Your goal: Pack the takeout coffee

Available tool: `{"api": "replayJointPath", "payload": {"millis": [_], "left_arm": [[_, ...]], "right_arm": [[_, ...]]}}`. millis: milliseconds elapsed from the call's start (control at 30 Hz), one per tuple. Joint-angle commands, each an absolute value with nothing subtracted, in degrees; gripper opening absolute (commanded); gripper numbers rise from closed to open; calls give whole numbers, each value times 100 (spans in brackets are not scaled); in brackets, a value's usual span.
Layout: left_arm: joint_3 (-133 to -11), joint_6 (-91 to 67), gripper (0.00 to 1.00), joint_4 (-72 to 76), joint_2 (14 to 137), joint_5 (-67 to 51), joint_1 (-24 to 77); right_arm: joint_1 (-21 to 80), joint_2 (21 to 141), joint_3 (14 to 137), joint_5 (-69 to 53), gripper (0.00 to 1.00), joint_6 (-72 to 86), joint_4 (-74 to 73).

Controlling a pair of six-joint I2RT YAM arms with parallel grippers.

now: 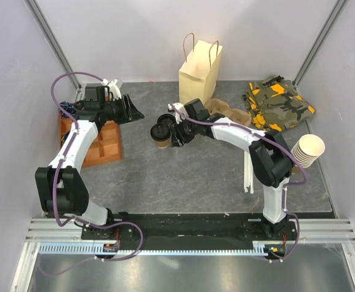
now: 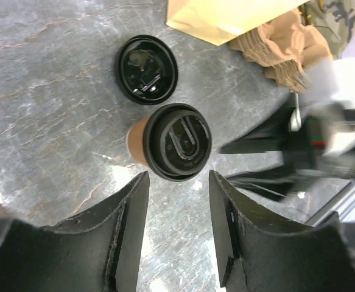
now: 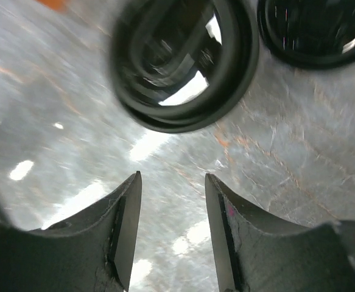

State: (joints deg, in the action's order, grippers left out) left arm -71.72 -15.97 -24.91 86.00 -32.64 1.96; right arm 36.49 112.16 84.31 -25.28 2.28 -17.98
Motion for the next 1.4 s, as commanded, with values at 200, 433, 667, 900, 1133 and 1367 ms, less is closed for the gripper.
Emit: {"api": "replayJointPath", "payload": {"millis": [200, 433, 667, 900, 1133, 1367], "left_arm": [[-7119, -1854, 52, -2118, 8569, -3507, 88], [-7031, -1872, 52, -2048, 8622, -3551, 18], [-6987, -1837, 52, -2048, 8640, -3586, -184], [-6926, -1846, 52, -2048, 8631, -3630, -360], [-6978, -1767, 53, -2162, 8613, -3621, -466], [-6996, -1731, 56, -2232, 8455, -3691, -483]], "right_arm": [[3893, 11891, 8560, -2057, 54, -9, -1047], [4034, 12357, 8920, -1908, 53, 465, -397], [4087, 12981, 9535, -1697, 50, 826, -53], [4140, 13561, 10151, -1442, 50, 993, 474], [4140, 14263, 10985, -1485, 51, 888, 624], [4131, 13721, 10813, -1722, 58, 476, 194]]}}
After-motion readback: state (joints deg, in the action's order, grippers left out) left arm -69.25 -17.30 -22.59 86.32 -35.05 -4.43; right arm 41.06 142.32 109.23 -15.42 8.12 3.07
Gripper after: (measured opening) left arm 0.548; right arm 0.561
